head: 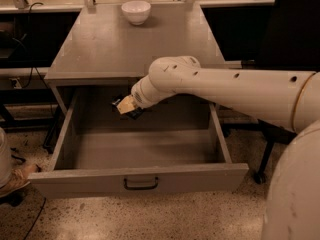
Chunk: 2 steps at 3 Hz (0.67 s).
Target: Place rxbar blueberry into top drawer
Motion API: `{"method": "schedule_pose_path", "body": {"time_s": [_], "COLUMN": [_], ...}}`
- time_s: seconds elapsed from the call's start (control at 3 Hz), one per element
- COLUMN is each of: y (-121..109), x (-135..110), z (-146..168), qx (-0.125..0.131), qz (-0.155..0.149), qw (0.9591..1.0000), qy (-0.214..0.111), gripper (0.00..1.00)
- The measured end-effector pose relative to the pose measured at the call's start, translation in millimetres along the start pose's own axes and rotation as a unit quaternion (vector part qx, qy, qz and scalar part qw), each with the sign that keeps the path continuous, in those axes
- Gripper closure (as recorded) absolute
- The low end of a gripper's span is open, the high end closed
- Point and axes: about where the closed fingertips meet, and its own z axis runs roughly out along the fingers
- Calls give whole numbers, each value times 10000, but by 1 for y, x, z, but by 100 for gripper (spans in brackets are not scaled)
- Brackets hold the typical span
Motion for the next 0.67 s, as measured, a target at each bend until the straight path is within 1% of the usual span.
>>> {"method": "schedule_pose_path", "body": {"time_s": [0.33,0.67], "y": [-5,-11], "x": [20,48], "z": [8,17], "qx": [107,243], "qz": [252,559], "qw": [9996,9981], "qy": [-65,-126], "gripper": [100,100]}}
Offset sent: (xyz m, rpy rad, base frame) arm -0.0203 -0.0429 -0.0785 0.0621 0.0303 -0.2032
